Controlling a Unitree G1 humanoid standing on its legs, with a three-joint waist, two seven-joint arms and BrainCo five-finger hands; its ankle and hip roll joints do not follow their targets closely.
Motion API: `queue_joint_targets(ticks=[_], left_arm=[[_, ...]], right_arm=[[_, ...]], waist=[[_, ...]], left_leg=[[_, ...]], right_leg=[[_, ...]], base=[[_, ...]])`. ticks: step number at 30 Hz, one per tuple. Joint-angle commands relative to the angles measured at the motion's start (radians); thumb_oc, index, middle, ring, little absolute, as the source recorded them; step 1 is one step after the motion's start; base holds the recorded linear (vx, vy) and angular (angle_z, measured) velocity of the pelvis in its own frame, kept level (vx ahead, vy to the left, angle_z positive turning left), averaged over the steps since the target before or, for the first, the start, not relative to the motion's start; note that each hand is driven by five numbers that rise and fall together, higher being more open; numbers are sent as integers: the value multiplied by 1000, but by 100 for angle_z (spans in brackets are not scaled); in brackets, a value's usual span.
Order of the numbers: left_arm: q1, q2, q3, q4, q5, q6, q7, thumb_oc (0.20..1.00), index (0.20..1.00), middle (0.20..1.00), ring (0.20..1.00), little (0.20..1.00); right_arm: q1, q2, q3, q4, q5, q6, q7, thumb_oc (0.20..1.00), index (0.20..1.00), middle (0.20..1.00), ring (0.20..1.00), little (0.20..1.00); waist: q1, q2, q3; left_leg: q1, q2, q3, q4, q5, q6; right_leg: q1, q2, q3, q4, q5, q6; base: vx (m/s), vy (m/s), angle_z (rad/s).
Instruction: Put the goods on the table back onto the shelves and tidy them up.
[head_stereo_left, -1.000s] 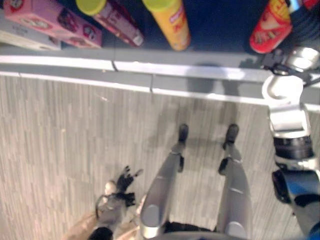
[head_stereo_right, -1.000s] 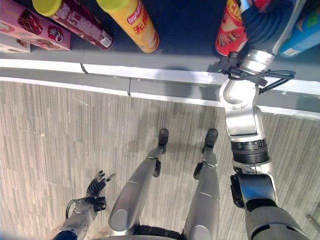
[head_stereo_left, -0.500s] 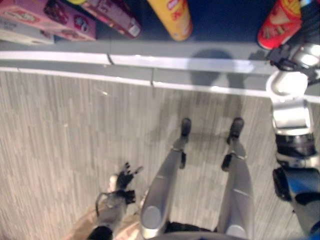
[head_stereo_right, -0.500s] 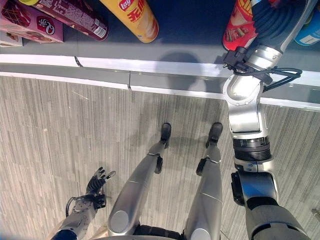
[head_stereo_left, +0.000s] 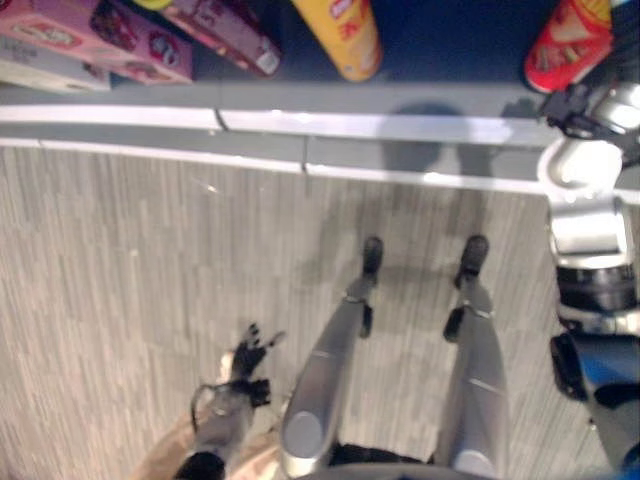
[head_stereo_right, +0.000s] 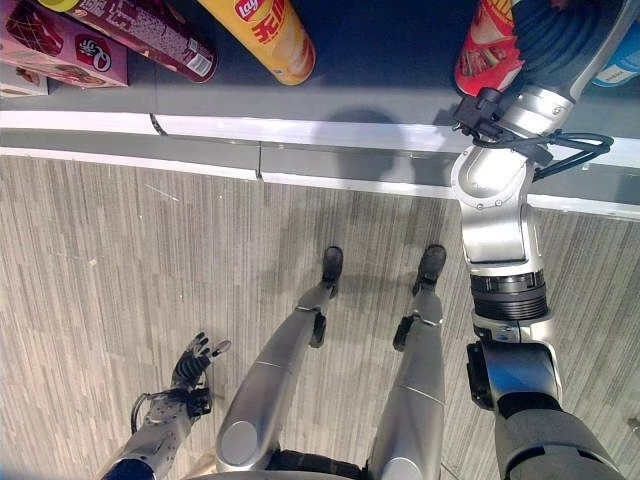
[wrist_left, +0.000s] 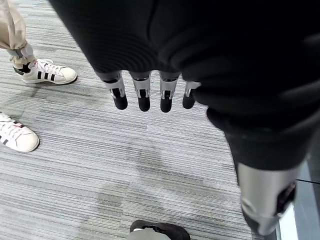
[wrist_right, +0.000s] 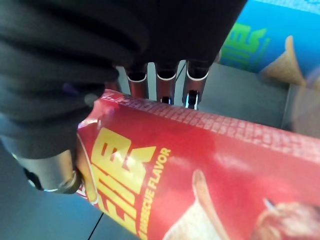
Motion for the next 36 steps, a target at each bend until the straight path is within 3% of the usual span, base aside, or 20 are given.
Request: queue_joint_targets(ticks=[1,10,12,15,16,29,36], left_arm=[[38,39,-37,-9,-49,-3,20,1000,1000,1000,1000,1000],[38,39,-37,-9,-49,-3,20,1000,1000,1000,1000,1000],[48,35,-40,-21,-48,-7,19,1000,1000,1000,1000,1000],[50,37,-44,-23,-46,-8,22,1000,1000,1000,1000,1000],[43,38,-41,-17,-43,-13,27,1000,1000,1000,1000,1000],[37,34,-37,-7,-54,-11,32,1000,1000,1000,1000,1000],[30,10,-37,22,-67,8,28,1000,1000,1000,1000,1000]], right_arm=[[-57,-100,-5,-89,-37,-34,-28,200,200,200,200,200],[-57,-100,-5,-89,-37,-34,-28,200,200,200,200,200],[-69,-133,-6,-65,-60,-14,-52,200,200,200,200,200],[-48,-108,15,-65,-53,-20,-48,200,200,200,200,200],[-68,-121,33,-45,-49,-11,-59,1000,1000,1000,1000,1000],[-53,-113,40,-51,-33,-12,-58,1000,1000,1000,1000,1000],[94,-16,3,-98,138,-88,13,1000,1000,1000,1000,1000]], waist=[[-23,93,-22],[-23,93,-22],[-22,108,-22],[-21,115,-22],[-20,116,-22],[-26,100,-22],[-54,49,-22]], left_leg=[[-75,27,-6,56,-74,-37],[-75,27,-6,56,-74,-37],[-79,23,-1,42,-66,-38],[-79,20,7,38,-61,-38],[-79,15,10,19,-47,-41],[-69,19,11,7,-40,-47],[-26,33,11,-32,-25,-55]], right_leg=[[37,-61,12,54,-103,60],[37,-61,12,54,-103,60],[25,-64,18,55,-99,62],[25,-66,23,44,-88,64],[24,-68,28,28,-74,69],[37,-65,29,7,-64,71],[94,-54,10,-46,-45,73]], base=[[0,0,0],[0,0,0],[8,16,0],[-60,63,-2],[-90,63,-6],[-9,6,-2],[0,0,0]])
